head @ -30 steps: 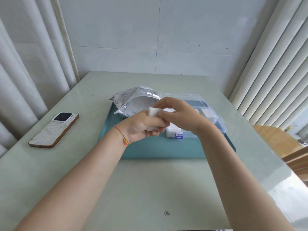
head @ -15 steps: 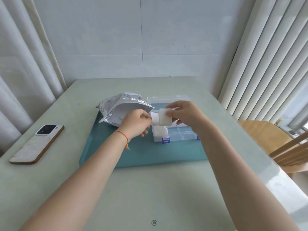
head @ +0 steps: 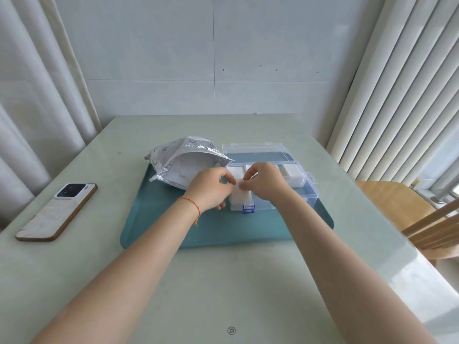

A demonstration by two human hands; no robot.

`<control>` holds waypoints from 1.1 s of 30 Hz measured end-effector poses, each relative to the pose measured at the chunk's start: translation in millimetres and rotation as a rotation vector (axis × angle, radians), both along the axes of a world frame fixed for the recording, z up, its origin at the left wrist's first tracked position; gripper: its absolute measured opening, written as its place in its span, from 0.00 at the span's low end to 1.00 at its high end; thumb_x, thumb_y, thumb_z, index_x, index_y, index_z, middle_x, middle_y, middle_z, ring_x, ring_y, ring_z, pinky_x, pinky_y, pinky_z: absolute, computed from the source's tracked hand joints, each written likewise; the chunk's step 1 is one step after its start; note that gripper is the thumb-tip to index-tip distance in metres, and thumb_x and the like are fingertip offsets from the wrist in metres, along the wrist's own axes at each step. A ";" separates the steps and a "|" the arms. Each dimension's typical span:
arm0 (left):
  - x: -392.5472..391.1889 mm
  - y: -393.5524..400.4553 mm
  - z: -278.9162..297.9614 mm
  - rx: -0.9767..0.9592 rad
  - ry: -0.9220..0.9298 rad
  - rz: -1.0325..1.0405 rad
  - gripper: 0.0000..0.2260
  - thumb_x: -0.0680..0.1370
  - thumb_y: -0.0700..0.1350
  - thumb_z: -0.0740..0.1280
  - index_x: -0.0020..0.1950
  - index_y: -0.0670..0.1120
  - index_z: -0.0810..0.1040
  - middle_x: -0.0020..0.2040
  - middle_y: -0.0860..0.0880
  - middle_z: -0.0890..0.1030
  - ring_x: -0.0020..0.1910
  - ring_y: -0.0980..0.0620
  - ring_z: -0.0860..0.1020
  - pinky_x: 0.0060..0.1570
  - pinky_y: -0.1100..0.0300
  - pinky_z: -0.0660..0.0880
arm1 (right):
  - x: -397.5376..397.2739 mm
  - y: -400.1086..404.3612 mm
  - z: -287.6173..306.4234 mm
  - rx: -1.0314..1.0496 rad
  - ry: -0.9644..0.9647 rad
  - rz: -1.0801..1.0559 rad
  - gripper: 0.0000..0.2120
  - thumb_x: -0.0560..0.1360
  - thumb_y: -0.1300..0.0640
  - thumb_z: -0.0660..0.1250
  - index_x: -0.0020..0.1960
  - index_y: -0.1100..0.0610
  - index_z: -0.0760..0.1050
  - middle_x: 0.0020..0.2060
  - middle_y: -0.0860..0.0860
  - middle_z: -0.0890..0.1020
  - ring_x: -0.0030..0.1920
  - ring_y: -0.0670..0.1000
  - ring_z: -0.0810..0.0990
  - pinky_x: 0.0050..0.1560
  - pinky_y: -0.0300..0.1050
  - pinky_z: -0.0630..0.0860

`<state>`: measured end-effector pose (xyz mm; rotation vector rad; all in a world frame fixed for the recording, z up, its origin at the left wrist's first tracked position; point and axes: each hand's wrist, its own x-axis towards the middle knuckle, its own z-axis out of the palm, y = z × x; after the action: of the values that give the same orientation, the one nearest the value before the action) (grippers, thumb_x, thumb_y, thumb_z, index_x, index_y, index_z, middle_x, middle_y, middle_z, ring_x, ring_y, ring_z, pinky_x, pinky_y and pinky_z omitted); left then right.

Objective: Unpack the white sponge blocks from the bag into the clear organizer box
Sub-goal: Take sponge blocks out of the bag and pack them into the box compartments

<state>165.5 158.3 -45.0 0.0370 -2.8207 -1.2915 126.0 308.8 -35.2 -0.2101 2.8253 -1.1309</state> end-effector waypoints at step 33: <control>30.8 -64.6 5.3 -0.334 0.123 0.251 0.10 0.74 0.43 0.59 0.41 0.45 0.80 0.35 0.46 0.81 0.36 0.43 0.80 0.41 0.54 0.78 | 5.7 -75.5 12.0 0.578 0.288 0.413 0.29 0.71 0.52 0.73 0.70 0.51 0.68 0.62 0.53 0.75 0.61 0.55 0.75 0.51 0.47 0.74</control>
<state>196.2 93.7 -39.7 0.2790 -2.7740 -0.7384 131.7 233.3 -23.3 -0.9060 2.9881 -0.2001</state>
